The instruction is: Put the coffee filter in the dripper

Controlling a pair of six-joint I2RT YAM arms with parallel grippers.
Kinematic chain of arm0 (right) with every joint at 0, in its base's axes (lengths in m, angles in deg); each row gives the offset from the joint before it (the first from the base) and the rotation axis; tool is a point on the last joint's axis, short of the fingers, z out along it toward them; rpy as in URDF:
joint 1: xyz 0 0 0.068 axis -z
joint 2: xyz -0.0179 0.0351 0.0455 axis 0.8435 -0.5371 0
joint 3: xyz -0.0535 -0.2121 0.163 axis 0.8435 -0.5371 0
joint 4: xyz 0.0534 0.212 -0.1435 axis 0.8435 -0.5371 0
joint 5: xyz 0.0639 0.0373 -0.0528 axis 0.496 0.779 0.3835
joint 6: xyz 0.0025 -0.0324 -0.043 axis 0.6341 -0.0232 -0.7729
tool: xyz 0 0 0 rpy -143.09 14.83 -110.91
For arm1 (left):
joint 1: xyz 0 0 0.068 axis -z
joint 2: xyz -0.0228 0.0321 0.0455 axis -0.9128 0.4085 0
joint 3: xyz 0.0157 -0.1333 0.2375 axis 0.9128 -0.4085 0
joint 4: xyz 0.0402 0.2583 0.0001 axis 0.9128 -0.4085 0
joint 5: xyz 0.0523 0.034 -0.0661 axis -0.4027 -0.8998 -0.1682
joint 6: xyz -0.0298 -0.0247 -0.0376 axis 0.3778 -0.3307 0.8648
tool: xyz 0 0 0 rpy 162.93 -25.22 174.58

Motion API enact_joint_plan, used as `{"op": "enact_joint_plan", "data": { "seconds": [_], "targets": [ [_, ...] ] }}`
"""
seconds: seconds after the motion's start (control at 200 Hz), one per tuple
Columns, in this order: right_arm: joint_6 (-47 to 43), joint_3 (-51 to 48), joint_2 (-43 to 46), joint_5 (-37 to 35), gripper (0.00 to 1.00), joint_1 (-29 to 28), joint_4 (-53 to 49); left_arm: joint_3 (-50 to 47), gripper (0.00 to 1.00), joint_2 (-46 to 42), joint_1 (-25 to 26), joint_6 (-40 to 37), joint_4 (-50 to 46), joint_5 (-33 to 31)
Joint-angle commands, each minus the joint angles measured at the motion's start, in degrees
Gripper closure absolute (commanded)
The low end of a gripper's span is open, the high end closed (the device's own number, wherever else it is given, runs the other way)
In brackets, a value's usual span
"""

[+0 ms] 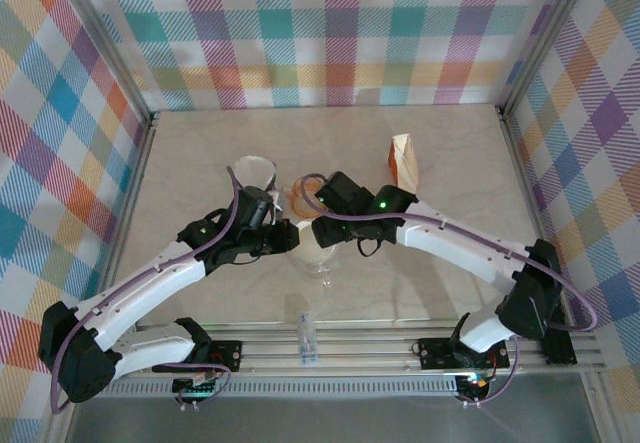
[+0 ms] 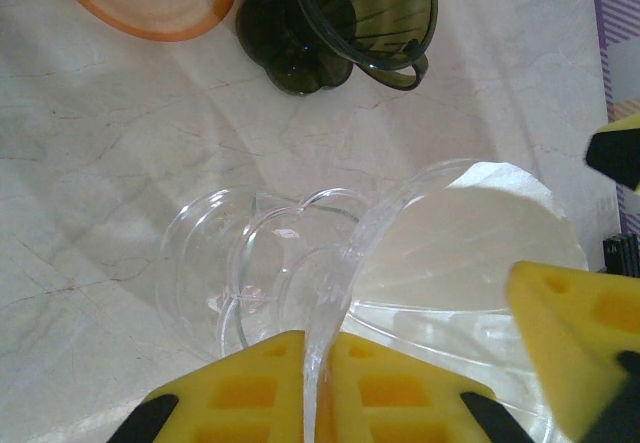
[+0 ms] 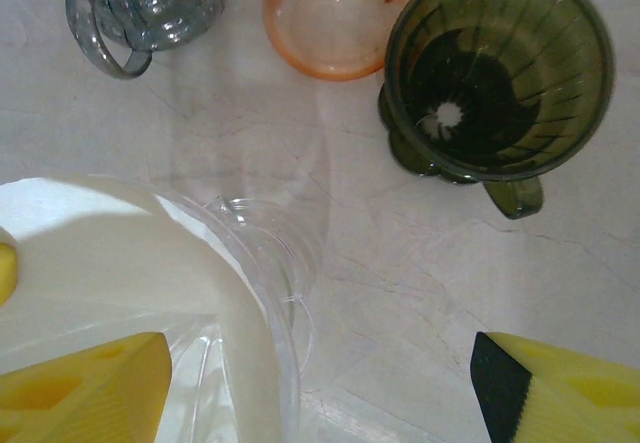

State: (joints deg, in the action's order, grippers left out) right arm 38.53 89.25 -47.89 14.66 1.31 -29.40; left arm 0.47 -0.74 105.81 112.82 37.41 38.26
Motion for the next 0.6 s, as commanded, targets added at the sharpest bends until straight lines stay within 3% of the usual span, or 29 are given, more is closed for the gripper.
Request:
{"op": "enact_joint_plan", "data": {
  "seconds": [0.0,0.16,0.595],
  "targets": [
    [1.53,-1.22,3.25,-3.35,0.20,0.11,0.10,-0.35,0.87,0.34,-0.46,0.07,-0.69,-0.14],
    [2.27,-3.85,6.98,-3.91,0.19,0.07,1.69,-0.43,0.87,0.27,-0.39,0.10,-0.73,-0.27],
    [4.27,-7.33,5.90,-1.34,0.21,0.14,0.48,-0.66,0.87,-0.18,-0.37,0.24,-0.98,-0.47]
  ]
}}
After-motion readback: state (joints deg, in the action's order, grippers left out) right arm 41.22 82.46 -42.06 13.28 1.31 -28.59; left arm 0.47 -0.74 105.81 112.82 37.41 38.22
